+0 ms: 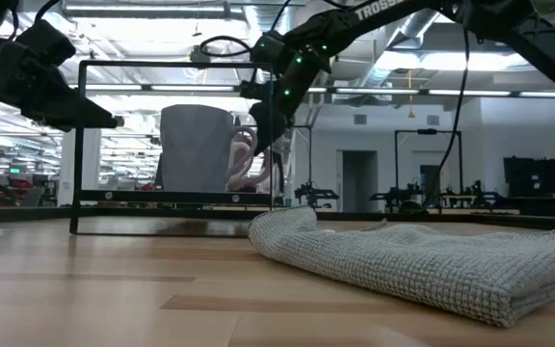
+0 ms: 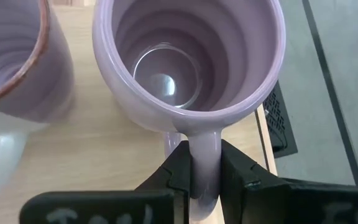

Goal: Stack small to large cups/mugs on shelf
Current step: Put the light purple cup on the shelf

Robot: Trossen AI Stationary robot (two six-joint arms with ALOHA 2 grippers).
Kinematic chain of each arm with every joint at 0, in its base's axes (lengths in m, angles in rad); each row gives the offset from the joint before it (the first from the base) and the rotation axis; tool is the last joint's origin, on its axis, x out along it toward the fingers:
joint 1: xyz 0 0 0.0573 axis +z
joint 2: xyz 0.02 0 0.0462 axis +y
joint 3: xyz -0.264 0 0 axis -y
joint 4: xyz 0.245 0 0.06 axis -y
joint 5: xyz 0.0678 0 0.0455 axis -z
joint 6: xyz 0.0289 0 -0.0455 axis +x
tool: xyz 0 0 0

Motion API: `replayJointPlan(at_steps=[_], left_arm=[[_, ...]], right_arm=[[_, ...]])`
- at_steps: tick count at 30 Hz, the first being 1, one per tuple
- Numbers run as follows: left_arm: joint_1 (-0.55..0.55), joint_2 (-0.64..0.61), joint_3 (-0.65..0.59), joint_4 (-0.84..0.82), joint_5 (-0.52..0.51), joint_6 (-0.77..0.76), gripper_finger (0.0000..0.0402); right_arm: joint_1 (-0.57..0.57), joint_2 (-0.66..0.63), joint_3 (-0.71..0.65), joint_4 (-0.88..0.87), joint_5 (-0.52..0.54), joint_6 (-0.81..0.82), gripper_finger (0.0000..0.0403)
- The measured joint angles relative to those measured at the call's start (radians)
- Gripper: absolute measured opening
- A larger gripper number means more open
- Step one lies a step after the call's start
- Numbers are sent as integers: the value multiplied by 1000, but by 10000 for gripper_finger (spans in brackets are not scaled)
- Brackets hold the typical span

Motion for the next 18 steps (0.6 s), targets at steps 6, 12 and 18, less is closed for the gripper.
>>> replayJointPlan(at_steps=[6,12,18], left_arm=[[0,0,0,0,-3,0,177],[0,0,0,0,-3,-1,177],[0,0,0,-1,-4,0,177]], right_arm=[[2,6,0,3,0,-8,62],[2,6,0,5,-1,-9,62],[2,6,0,8,-1,-1,62]])
